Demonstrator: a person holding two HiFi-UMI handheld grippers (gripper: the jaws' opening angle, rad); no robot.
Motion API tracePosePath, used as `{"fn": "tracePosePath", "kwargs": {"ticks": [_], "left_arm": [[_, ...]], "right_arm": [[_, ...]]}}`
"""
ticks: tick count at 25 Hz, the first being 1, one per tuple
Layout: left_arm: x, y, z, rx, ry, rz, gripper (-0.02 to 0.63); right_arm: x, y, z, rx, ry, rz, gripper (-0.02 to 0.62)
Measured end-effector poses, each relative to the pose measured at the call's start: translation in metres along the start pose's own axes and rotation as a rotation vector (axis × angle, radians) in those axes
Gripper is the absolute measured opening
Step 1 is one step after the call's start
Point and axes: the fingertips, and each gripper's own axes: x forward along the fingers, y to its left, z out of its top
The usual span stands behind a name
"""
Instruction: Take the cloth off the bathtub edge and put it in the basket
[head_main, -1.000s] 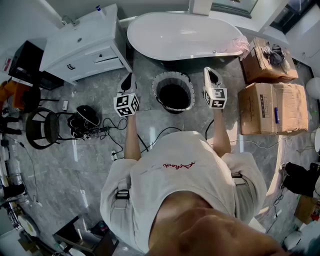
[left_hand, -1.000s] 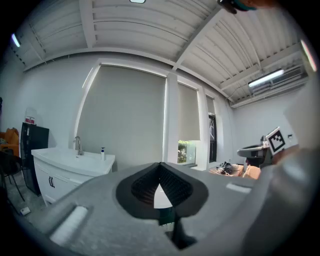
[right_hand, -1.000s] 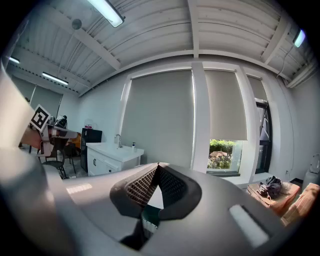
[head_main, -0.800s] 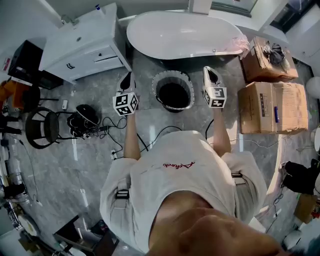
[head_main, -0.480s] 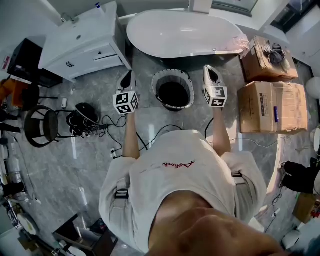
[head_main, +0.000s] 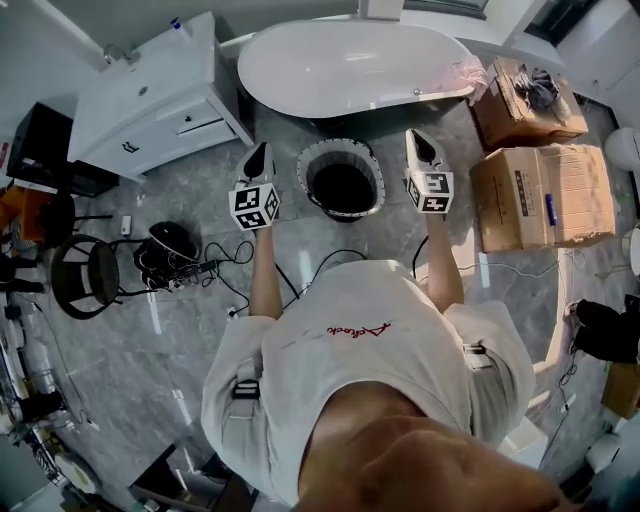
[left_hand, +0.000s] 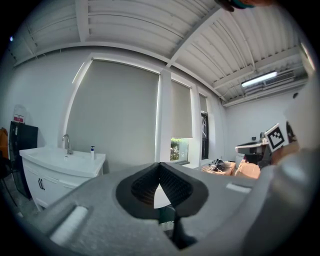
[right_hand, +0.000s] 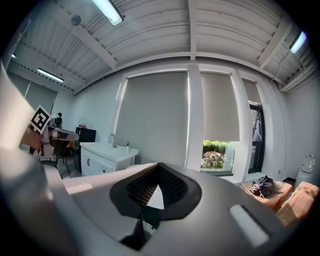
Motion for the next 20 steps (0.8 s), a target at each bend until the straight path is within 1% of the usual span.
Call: {"fn": "tracePosePath", "kwargs": {"ticks": [2,6,9,11,16,20], "left_arm": [[0.010,-0.010,0.000,0.001,0.002,-0.040,0.000],[0.040,-0.046,0.000,0.011,0.004,-0.166,0.000],[0.060,-0.064,0.004,0.017,0.000,-0.223,0.000],[0.072,-0.081,0.004,0.021,0.001,-0.276,0.000],[0.099,-0.145,0.003,0.014,-0.001,-0.449,0.000],[0.112,-0.212,-0.004,0.003,0.010,-0.593,0.000]], "right_arm": [[-0.010,-0.008,-0.001,0.007,0.000,-0.034,0.005],[-0.042,-0.030,-0.010,0.007,0.025,-0.139,0.005],[-0.053,-0.043,-0.013,0.008,0.032,-0.185,0.005],[-0.070,-0.054,-0.016,0.013,0.042,-0.238,0.005],[-0.133,-0.087,-0.025,0.020,0.071,-0.414,0.005],[-0.185,-0.106,-0.038,0.031,0.098,-0.533,0.005]]}}
